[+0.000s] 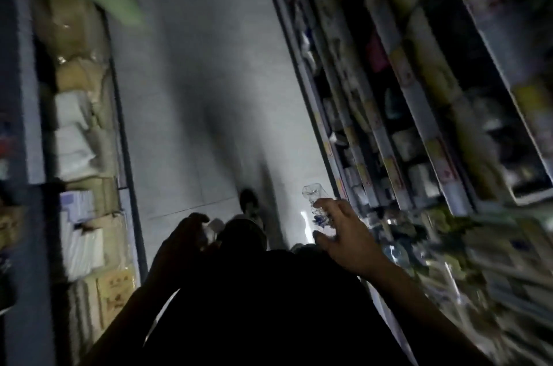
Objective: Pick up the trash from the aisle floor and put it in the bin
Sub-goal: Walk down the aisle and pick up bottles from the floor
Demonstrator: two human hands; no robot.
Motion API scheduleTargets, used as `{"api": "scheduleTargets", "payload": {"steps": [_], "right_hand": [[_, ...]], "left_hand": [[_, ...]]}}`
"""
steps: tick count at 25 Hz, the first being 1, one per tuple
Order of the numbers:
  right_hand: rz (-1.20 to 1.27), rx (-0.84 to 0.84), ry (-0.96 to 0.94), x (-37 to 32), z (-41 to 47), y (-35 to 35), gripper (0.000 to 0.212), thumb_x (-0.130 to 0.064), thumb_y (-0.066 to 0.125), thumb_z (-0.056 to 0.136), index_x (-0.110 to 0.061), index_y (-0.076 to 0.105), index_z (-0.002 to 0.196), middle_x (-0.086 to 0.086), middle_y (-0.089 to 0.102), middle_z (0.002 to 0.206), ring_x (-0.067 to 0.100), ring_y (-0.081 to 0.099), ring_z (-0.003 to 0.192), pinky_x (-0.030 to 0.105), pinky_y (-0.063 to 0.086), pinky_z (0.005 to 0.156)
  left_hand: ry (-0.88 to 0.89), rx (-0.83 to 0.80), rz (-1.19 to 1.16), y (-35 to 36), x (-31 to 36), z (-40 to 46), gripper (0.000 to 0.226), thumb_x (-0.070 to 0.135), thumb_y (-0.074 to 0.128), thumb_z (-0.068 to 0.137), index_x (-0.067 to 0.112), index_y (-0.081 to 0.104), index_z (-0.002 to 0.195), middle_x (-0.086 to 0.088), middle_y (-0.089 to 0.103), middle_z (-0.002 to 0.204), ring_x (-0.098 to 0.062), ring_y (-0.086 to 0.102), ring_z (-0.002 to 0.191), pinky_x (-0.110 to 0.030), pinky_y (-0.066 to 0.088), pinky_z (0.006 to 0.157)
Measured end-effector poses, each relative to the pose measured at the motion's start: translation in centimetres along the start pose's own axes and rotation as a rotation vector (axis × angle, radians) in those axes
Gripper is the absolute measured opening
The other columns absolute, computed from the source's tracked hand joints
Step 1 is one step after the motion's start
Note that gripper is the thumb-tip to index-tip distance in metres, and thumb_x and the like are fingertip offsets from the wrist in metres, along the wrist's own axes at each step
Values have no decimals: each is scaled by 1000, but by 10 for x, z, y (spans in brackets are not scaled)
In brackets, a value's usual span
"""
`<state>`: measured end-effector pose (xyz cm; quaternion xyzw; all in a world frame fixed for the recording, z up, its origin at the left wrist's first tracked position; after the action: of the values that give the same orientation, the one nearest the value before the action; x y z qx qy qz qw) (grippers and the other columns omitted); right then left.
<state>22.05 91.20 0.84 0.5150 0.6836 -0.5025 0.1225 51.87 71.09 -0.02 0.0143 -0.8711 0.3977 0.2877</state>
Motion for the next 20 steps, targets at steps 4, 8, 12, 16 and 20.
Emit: {"api": "scheduleTargets", "payload": {"steps": [4,8,12,16,20], "right_hand": [[-73,5,-118,-59,136,-32,48,-31,72,83,-40,48,124,-9,47,121,9,60,97,25,49,82],[-140,-14,-124,-111,238,-53,49,-23,77,84,-32,52,126,-7,50,121,13,61,96,14,46,75],[-170,-5,-108,-138,313,-72,46,-27,75,81,-15,62,124,6,60,120,8,55,107,19,41,90],[-101,13,-78,-153,373,-104,64,-31,72,75,-62,47,126,-7,55,121,-27,49,106,-1,41,85],[-94,-2,-54,-161,477,-152,53,-46,68,75,-58,47,123,-3,56,124,8,64,105,35,58,85]], "left_hand": [[-229,16,-302,-36,-40,54,43,30,81,77,40,58,111,-3,68,103,-31,71,83,-44,57,76],[-222,130,-263,-97,-37,133,49,40,85,75,45,50,110,13,65,97,-9,68,84,-31,53,72],[-140,148,-82,-171,-5,231,54,47,77,81,32,49,125,12,62,101,-8,60,82,-27,45,67],[-76,164,-53,-228,31,339,55,45,77,82,30,50,127,12,61,102,-11,61,86,-30,45,70],[-66,195,-36,-274,58,445,56,46,77,81,31,50,128,15,57,106,-11,60,88,-32,49,74]]}}
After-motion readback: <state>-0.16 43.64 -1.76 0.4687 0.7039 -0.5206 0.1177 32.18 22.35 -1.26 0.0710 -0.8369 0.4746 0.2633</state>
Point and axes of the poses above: each hand's wrist, its own z-axis towards the middle knuckle, its own y-axis out of the palm, x = y × z, the point moved 1 cm from there along z, towards the middle knuckle
